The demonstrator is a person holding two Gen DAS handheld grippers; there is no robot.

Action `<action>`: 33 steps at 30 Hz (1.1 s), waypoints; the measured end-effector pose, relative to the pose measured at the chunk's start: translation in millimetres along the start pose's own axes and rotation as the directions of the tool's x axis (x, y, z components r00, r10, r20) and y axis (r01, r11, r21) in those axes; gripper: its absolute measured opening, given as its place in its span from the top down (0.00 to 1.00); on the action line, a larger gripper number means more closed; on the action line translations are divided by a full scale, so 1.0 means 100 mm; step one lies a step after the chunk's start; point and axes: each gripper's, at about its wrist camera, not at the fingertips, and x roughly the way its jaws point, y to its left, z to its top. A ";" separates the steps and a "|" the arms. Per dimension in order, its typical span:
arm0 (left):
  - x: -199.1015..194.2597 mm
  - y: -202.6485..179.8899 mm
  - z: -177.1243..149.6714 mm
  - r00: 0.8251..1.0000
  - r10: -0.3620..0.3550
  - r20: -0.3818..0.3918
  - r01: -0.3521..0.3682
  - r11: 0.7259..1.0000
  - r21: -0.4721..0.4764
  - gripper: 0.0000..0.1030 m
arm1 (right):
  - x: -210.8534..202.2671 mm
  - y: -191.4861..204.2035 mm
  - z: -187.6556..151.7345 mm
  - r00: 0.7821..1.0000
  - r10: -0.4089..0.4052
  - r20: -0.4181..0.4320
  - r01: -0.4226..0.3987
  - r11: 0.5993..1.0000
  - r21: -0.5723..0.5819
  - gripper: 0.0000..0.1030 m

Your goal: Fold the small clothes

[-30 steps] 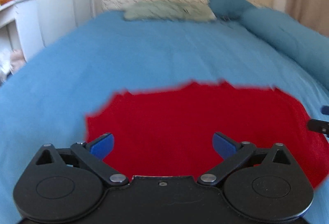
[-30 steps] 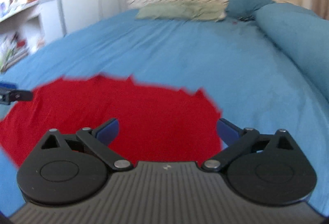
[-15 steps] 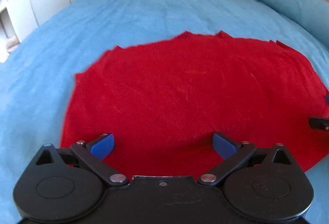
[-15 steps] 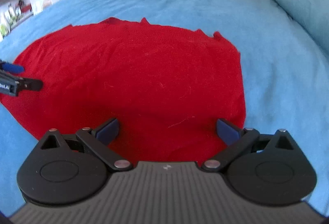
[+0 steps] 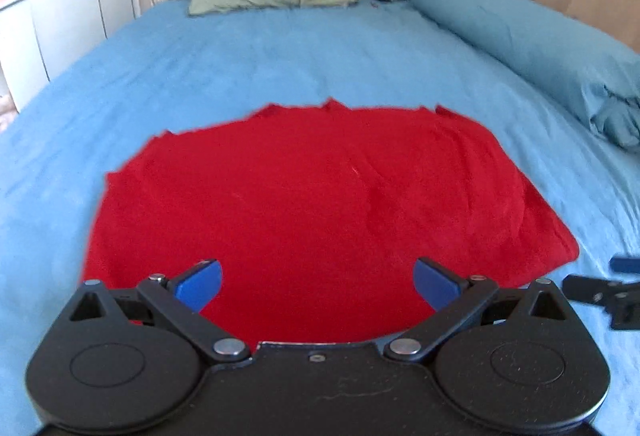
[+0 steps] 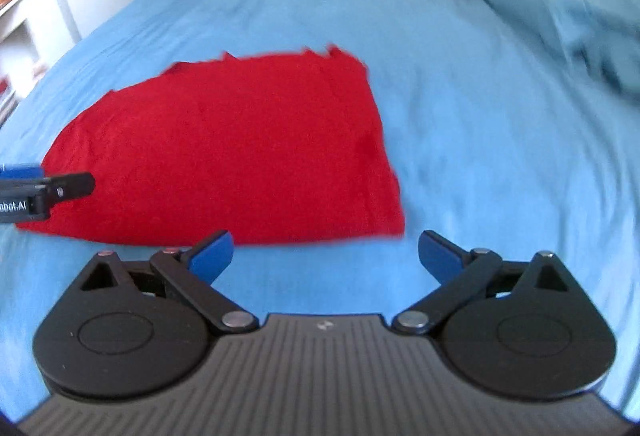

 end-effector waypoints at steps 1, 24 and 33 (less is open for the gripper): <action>0.02 -0.02 -0.01 1.000 -0.003 0.002 0.003 1.000 0.002 0.00 | 0.06 -0.03 -0.03 1.000 0.013 0.013 -0.013 0.999 0.041 0.00; 0.65 0.20 0.14 0.998 0.048 -0.046 -0.053 0.990 -0.132 0.00 | 0.43 -0.34 -0.03 0.997 0.006 0.071 -0.033 0.924 0.382 0.44; 0.61 0.19 0.14 0.997 0.058 -0.043 -0.063 0.992 -0.108 0.00 | 0.58 -0.38 -0.05 0.980 -0.009 0.199 -0.069 0.922 0.380 0.40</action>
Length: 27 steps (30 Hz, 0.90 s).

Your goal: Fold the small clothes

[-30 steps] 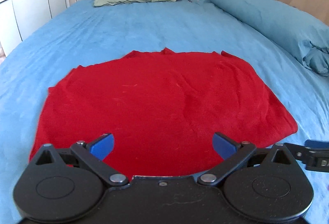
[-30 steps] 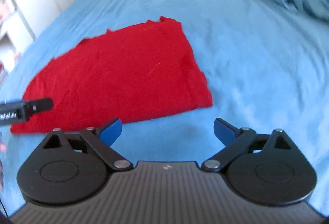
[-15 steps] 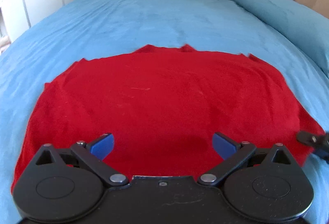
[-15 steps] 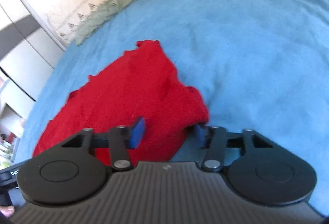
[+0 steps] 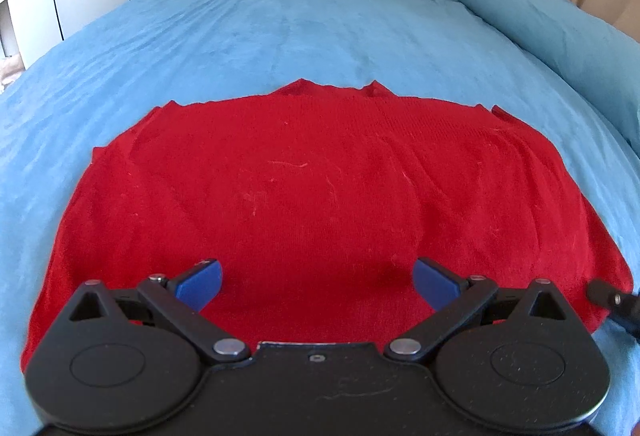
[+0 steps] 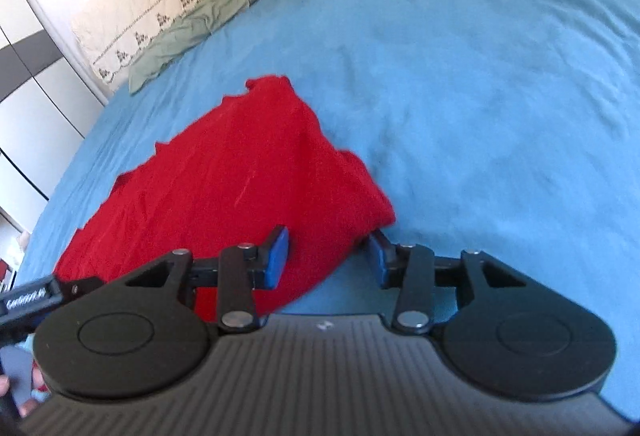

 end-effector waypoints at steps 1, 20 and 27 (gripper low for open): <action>0.00 0.01 0.01 1.000 0.002 0.003 -0.002 1.000 -0.002 0.00 | 0.04 -0.01 0.04 1.000 0.018 0.010 -0.018 1.000 0.005 0.37; 0.33 0.17 0.09 0.998 0.063 -0.019 -0.063 0.998 0.005 0.00 | 0.69 0.21 0.75 0.947 0.183 -0.264 -0.242 0.946 -0.216 0.69; 0.37 0.24 0.23 0.995 0.047 -0.086 -0.048 0.999 -0.006 0.00 | 0.26 1.29 0.96 0.954 0.189 -0.234 -0.269 0.884 -0.382 0.71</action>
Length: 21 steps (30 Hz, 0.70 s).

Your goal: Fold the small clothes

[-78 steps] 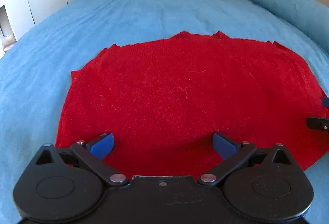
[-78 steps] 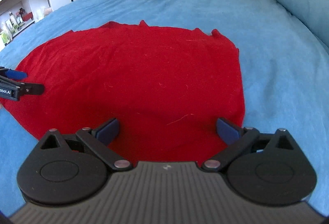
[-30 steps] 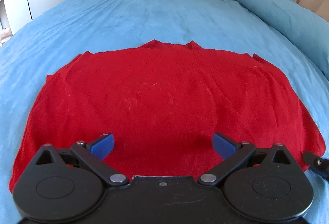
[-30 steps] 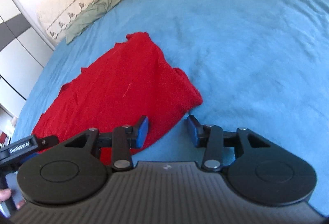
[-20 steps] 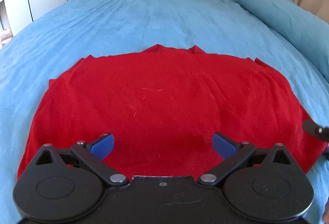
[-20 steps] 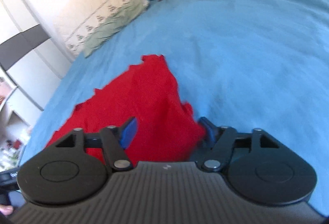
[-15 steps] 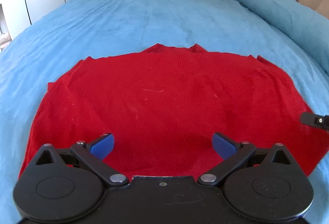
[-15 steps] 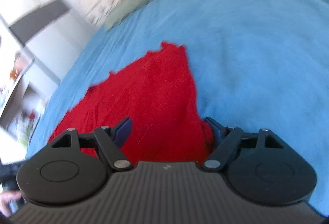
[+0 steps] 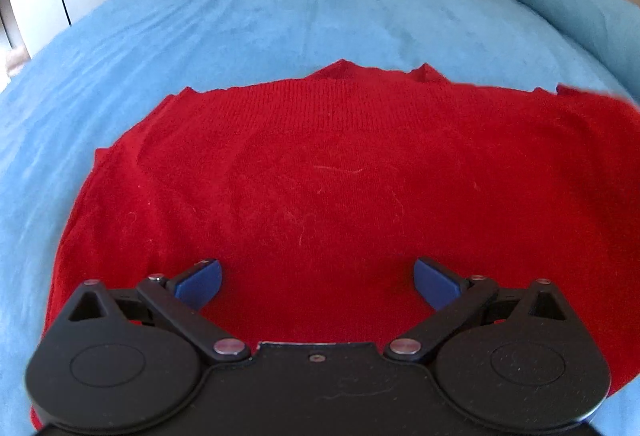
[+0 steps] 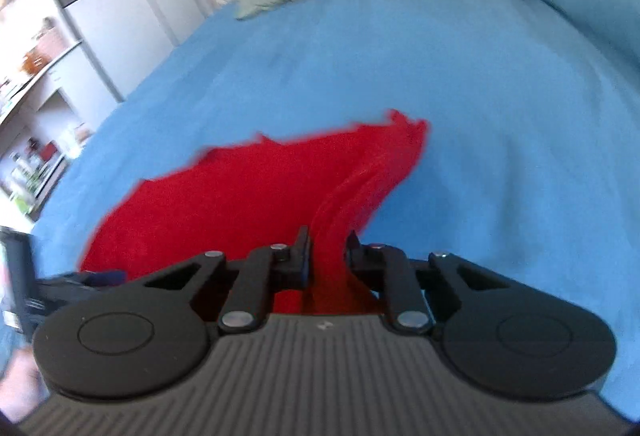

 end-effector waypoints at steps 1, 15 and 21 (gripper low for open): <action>-0.06 0.07 0.01 1.000 -0.009 0.007 0.009 1.000 -0.010 0.01 | 0.01 0.22 0.10 1.000 0.016 -0.004 -0.017 0.999 -0.029 0.71; -0.55 1.54 -0.83 0.997 0.032 0.066 -0.021 0.987 -0.157 0.01 | 1.64 2.61 -0.42 0.940 0.141 -0.312 -0.249 0.907 -0.339 0.66; -0.77 1.56 -0.80 0.996 0.016 0.089 -0.005 0.994 -0.113 0.01 | 1.06 2.50 -0.07 0.953 0.235 -0.189 -0.290 0.885 -0.364 0.10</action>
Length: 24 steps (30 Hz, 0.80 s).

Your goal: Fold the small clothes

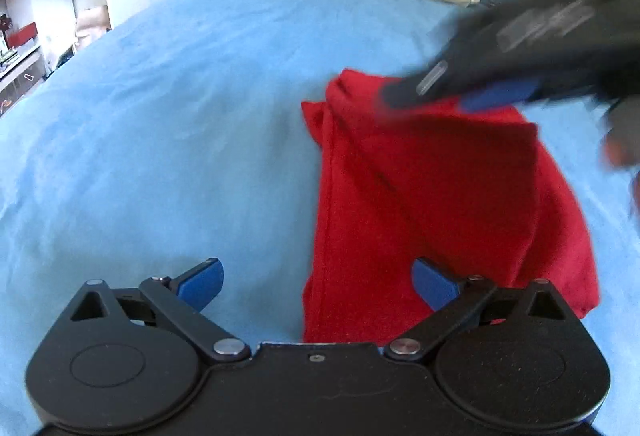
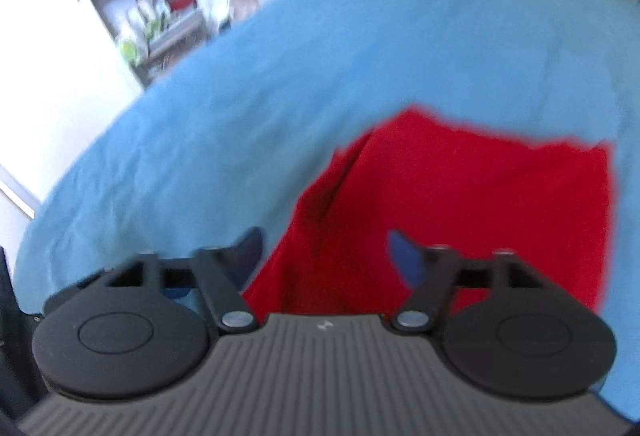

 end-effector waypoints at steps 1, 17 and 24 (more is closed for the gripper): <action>-0.01 0.03 0.00 1.000 -0.005 0.004 0.005 1.000 -0.007 0.01 | -0.18 -0.02 0.05 0.999 -0.002 0.034 0.002 1.000 -0.005 0.08; -0.05 0.32 0.04 0.996 0.092 0.019 -0.091 0.994 -0.062 0.01 | -0.21 0.08 -0.84 0.996 0.076 0.036 -0.076 0.997 -0.012 0.79; -0.18 0.64 0.14 0.998 0.061 0.035 -0.054 0.983 -0.178 0.01 | 0.01 0.66 -1.20 0.997 -0.006 -0.083 -0.027 0.921 -0.388 0.64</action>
